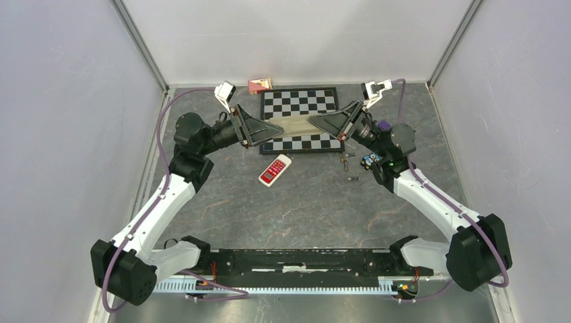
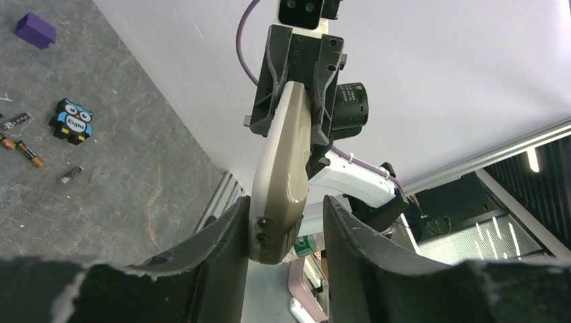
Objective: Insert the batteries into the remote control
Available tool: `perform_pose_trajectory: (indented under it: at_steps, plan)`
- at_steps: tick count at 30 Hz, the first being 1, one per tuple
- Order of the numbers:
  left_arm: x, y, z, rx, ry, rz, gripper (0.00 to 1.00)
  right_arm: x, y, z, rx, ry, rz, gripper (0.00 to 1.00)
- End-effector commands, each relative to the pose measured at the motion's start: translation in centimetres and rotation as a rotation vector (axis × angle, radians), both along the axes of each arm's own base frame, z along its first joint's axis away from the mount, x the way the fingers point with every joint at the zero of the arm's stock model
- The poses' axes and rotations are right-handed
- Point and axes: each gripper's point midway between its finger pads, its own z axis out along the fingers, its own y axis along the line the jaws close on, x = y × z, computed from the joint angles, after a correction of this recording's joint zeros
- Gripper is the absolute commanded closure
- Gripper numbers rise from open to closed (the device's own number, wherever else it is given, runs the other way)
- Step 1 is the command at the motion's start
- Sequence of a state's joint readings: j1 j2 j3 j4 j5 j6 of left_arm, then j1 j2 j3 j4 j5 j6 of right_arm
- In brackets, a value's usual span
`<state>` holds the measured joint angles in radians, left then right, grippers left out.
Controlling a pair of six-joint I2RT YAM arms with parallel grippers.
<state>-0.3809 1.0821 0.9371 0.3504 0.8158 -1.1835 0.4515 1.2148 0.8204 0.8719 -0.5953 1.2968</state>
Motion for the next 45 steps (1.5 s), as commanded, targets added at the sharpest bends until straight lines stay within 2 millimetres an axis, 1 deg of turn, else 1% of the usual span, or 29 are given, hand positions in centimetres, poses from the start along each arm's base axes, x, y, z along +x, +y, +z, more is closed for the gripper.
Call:
perform_pose_trajectory:
  at_steps: [1,6,8,10,12,13,14,15,16,17,18,19,21,22,24,26,27,28,30,31,32,33,34,35,36,38,41,43,45]
  plan:
    - [-0.6,-0.3,1.4,-0.029,-0.012,-0.048,0.51,-0.6,0.3,0.0,-0.003,-0.021,0.041,0.9]
    - [-0.3,-0.4,1.1,-0.022,-0.01,-0.048,0.52,-0.4,0.8,-1.3,-0.053,0.026,0.067,0.9]
    - [0.0,-0.4,0.8,-0.015,-0.009,-0.037,0.59,-0.4,0.9,-1.6,-0.059,0.036,0.073,0.9]
    - [0.2,-0.4,0.5,-0.004,-0.008,-0.025,0.75,-0.4,1.0,-1.9,-0.066,0.043,0.077,0.9]
    - [0.5,-0.3,-0.4,0.036,-0.01,0.004,0.96,-0.3,1.2,-2.2,-0.084,0.038,0.088,0.88]
    - [0.8,-0.1,-1.1,0.063,-0.006,0.032,0.98,-0.2,1.4,-2.5,-0.108,0.035,0.094,0.86]
    - [1.1,0.2,-1.7,0.085,-0.007,0.063,0.98,-0.1,1.6,-3.1,-0.143,0.043,0.099,0.77]
    - [1.2,0.4,-2.4,0.11,-0.01,0.083,0.98,0.2,1.7,-3.8,-0.183,0.034,0.093,0.66]
    - [1.4,0.6,-3.4,0.141,-0.006,0.102,0.98,0.5,1.7,-4.7,-0.231,0.029,0.076,0.54]
    - [1.6,0.8,-4.6,0.178,0.004,0.118,0.98,0.8,1.6,-6.1,-0.287,0.052,0.055,0.39]
    - [1.7,0.9,-5.8,0.211,0.016,0.125,0.98,1.5,1.2,-7.2,-0.344,0.056,0.005,0.29]
    - [1.7,1.1,-7.1,0.244,0.03,0.134,0.98,1.9,0.7,-8.5,-0.403,0.075,-0.036,0.2]
    - [1.6,1.3,-9.6,0.282,0.068,0.139,0.98,3.0,-0.5,-11.0,-0.512,0.095,-0.137,0.13]
    - [1.4,1.3,-10.8,0.296,0.085,0.137,0.98,3.3,-1.1,-12.2,-0.551,0.108,-0.171,0.13]
    - [1.1,1.3,-13.1,0.321,0.137,0.145,0.98,3.4,-2.2,-14.5,-0.6,0.164,-0.223,0.16]
    - [0.7,1.3,-15.5,0.351,0.181,0.153,0.98,2.9,-2.6,-16.1,-0.614,0.188,-0.237,0.25]
    - [0.6,1.4,-16.8,0.368,0.208,0.166,0.98,2.7,-2.9,-17.3,-0.627,0.218,-0.25,0.27]
    - [0.6,1.4,-18.1,0.381,0.236,0.184,0.98,2.5,-3.2,-18.0,-0.633,0.235,-0.263,0.3]
    - [0.4,1.6,-20.9,0.396,0.307,0.21,0.98,1.9,-3.5,-20.0,-0.662,0.261,-0.276,0.32]
    - [0.4,1.5,-21.6,0.383,0.322,0.212,0.98,1.6,-3.5,-20.8,-0.673,0.277,-0.272,0.32]
    - [0.2,1.5,-22.9,0.382,0.35,0.216,0.98,1.2,-3.2,-21.8,-0.684,0.287,-0.256,0.32]
    - [0.2,1.5,-23.7,0.376,0.365,0.22,0.98,0.9,-3.0,-22.7,-0.699,0.298,-0.244,0.31]
    - [0.0,1.4,-24.7,0.38,0.381,0.219,0.98,0.4,-2.7,-23.6,-0.714,0.31,-0.227,0.27]
    - [-0.2,1.4,-25.5,0.382,0.399,0.214,0.98,0.1,-2.2,-24.5,-0.725,0.316,-0.205,0.24]
    - [-0.3,1.4,-26.3,0.389,0.417,0.214,0.98,-0.3,-1.7,-25.2,-0.736,0.321,-0.181,0.22]
    - [-0.5,1.6,-27.2,0.399,0.424,0.217,0.98,-1.0,-0.7,-26.5,-0.742,0.325,-0.138,0.23]
    - [-0.9,2.1,-29.1,0.438,0.448,0.23,0.98,-2.2,0.9,-27.7,-0.706,0.339,-0.064,0.35]
    - [-1.2,2.4,-30.4,0.459,0.483,0.236,0.98,-2.9,1.8,-28.8,-0.717,0.352,-0.015,0.45]
    - [-1.4,2.6,-31.3,0.465,0.512,0.245,0.98,-3.4,2.3,-30.1,-0.763,0.373,0.018,0.48]
